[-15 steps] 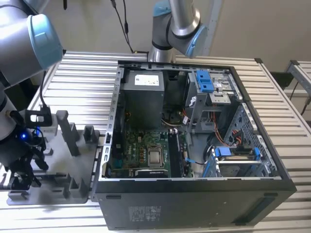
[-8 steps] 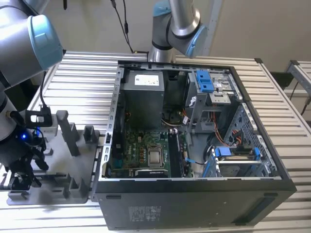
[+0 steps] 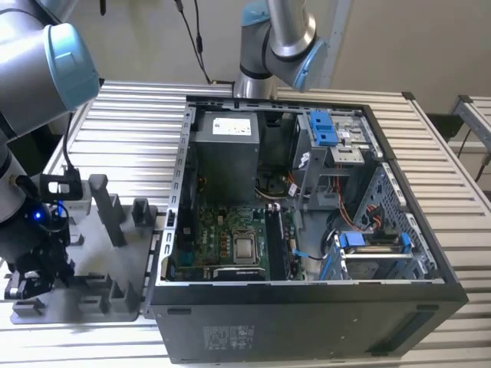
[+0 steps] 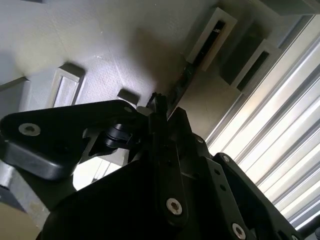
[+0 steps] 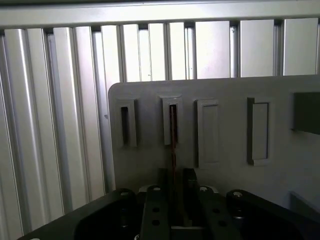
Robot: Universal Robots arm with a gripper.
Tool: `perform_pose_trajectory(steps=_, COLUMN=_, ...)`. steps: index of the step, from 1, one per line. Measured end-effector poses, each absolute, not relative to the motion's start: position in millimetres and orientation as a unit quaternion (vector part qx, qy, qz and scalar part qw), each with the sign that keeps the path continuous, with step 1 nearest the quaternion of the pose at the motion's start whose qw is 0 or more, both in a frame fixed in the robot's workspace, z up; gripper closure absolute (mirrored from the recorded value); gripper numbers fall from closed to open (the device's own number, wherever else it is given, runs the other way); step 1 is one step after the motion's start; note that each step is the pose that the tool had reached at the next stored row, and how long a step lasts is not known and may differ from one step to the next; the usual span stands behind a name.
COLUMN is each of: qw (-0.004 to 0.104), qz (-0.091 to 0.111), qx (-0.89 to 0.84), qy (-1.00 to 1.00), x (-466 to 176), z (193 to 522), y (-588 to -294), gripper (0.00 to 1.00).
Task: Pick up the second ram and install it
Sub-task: 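Pick up the second ram and move it above second insertion slot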
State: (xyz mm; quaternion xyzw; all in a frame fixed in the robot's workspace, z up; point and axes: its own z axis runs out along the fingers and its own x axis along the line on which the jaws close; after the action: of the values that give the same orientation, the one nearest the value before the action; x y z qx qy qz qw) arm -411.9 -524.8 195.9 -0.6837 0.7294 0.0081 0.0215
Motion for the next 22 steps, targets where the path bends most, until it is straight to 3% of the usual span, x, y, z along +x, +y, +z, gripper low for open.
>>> perform_pose_trajectory(steps=2, qw=0.021, qz=0.008, qx=-0.684, qy=0.729, x=-412.0, z=195.9, y=-524.8, gripper=0.75)
perform_pose_trajectory(steps=3, qw=0.022, qz=0.008, qx=-0.684, qy=0.729, x=-411.9, z=195.9, y=-524.8, gripper=0.83)
perform_pose_trajectory(steps=6, qw=0.022, qz=0.008, qx=-0.684, qy=0.729, x=-412.0, z=195.9, y=-524.8, gripper=0.85)
perform_pose_trajectory(steps=22, qw=0.022, qz=0.009, qx=-0.684, qy=0.729, x=-412.0, z=197.0, y=-524.8, gripper=0.86)
